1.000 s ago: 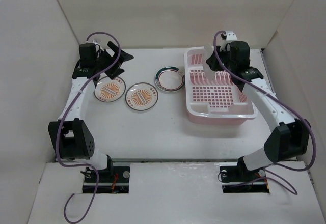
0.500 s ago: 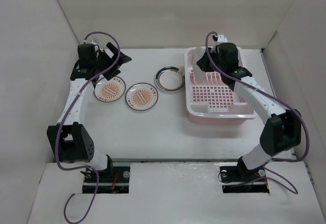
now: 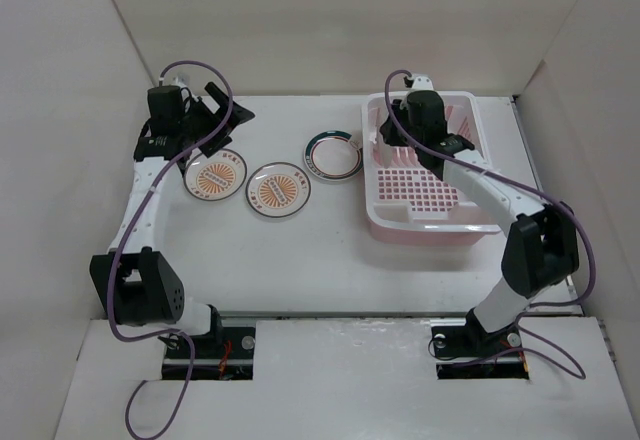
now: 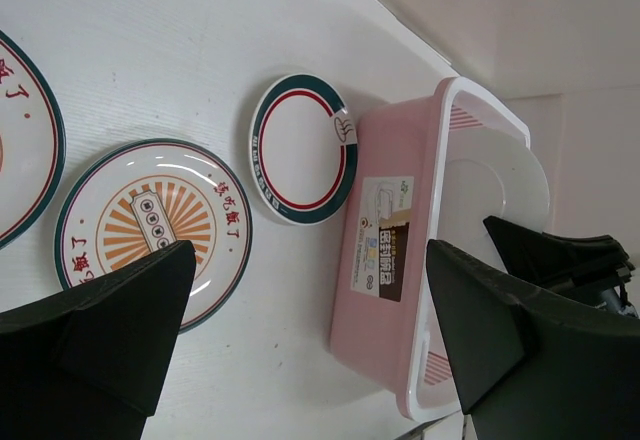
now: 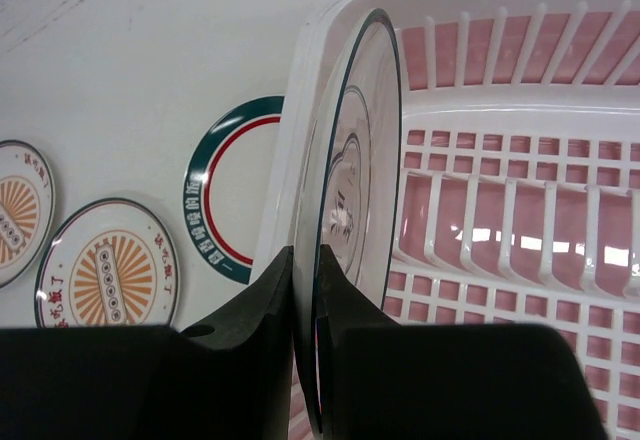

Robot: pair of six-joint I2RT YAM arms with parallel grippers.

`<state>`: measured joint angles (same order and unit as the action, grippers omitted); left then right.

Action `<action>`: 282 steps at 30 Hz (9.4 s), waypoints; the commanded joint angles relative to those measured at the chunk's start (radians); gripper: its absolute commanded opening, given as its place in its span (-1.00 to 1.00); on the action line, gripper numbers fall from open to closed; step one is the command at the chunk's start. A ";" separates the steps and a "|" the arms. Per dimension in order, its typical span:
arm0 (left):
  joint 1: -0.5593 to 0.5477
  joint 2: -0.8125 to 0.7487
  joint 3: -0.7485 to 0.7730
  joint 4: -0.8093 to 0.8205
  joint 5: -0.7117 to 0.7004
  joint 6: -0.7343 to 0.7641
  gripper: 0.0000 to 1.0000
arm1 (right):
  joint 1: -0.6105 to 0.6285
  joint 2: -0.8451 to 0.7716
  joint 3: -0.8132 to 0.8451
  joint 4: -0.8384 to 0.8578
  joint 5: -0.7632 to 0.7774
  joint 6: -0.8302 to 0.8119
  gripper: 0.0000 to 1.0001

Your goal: Load the plates into the dish rack

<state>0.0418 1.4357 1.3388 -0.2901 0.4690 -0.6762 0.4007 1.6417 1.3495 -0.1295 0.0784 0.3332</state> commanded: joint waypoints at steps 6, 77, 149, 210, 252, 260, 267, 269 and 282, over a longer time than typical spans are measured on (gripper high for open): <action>0.015 -0.064 -0.004 -0.001 0.000 0.021 0.98 | 0.013 0.023 0.072 0.103 0.060 0.013 -1.00; 0.243 -0.046 -0.236 0.008 -0.086 0.015 0.98 | 0.038 -0.121 0.181 -0.098 -0.053 -0.083 1.00; 0.302 0.264 -0.540 0.413 -0.265 -0.365 -0.48 | 0.078 -0.276 0.323 -0.139 -0.445 -0.092 1.00; -0.019 -0.092 0.053 -0.221 0.048 -0.313 -1.00 | 0.612 0.236 0.505 -0.205 0.139 -0.933 0.93; 0.007 -0.060 0.048 0.426 0.260 -0.312 1.00 | 0.603 0.055 0.368 -0.033 0.343 -0.806 -1.00; -0.158 -0.050 0.229 -0.202 -0.677 0.130 1.00 | 0.387 -0.204 0.333 -0.033 0.235 -0.530 -1.00; -0.169 -0.284 -0.014 -0.045 -0.817 0.084 1.00 | -0.041 -0.289 0.243 -0.079 -0.237 -0.229 -1.00; -0.154 -0.363 -0.144 0.031 -0.817 0.061 1.00 | -0.098 -0.264 0.197 -0.065 -0.313 -0.168 -1.00; -0.137 -0.302 -0.178 0.060 -0.678 0.121 1.00 | -0.220 -0.108 0.102 -0.016 -0.439 -0.079 -1.00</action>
<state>-0.0956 1.1366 1.1645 -0.2939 -0.2581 -0.5850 0.1860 1.5593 1.4334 -0.2569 -0.3275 0.2253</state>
